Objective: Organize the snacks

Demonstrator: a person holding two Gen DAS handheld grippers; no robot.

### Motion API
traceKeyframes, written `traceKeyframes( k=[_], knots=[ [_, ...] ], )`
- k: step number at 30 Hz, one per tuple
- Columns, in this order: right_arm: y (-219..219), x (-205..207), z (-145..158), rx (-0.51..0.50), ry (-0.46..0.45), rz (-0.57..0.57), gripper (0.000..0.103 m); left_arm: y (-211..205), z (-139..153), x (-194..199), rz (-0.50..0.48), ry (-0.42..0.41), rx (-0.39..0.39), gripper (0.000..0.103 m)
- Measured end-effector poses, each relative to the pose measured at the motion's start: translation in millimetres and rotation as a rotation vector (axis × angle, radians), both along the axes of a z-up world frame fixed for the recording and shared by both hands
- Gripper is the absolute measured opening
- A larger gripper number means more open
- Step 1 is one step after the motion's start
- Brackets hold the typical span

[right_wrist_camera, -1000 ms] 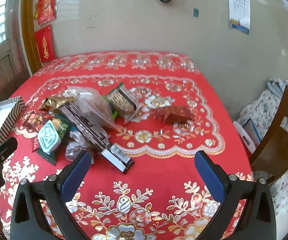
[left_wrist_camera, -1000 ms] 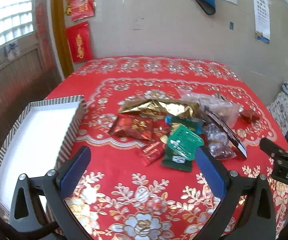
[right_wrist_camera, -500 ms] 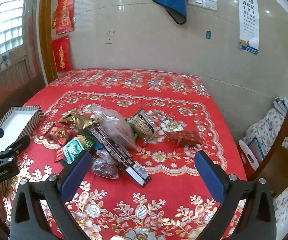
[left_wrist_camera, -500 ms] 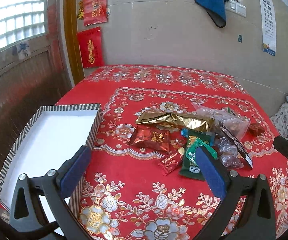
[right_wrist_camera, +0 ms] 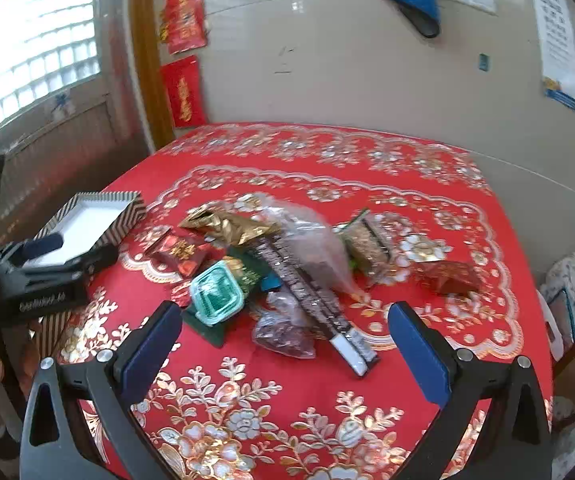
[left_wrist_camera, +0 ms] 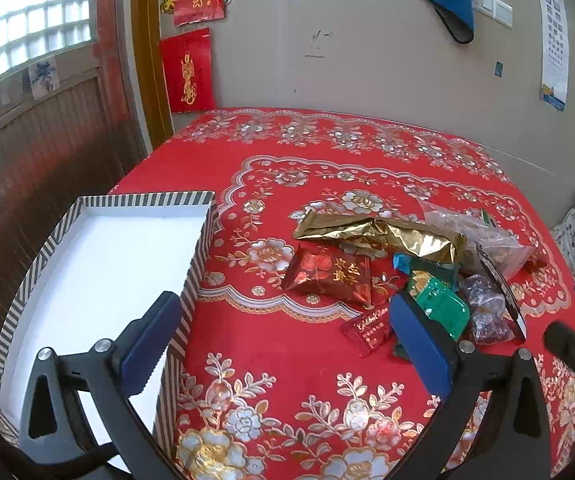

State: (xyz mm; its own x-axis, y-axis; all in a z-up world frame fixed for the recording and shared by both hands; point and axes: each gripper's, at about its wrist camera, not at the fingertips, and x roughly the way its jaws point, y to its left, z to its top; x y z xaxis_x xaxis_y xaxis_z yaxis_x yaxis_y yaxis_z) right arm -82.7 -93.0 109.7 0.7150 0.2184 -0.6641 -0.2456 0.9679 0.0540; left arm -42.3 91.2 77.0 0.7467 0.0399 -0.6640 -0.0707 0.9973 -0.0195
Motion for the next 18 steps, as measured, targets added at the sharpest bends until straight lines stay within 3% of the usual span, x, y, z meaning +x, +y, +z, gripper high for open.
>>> traceKeyframes(
  k=[10,18],
  knots=[
    [21,8,-10,-0.004,0.028,0.095,0.103,20,-4,20,-0.005,0.068,-0.029,0.103],
    [42,20,-19,-0.009,0.047,0.174,0.102,28,-1,43,-0.006,0.121,-0.095,0.103]
  ],
)
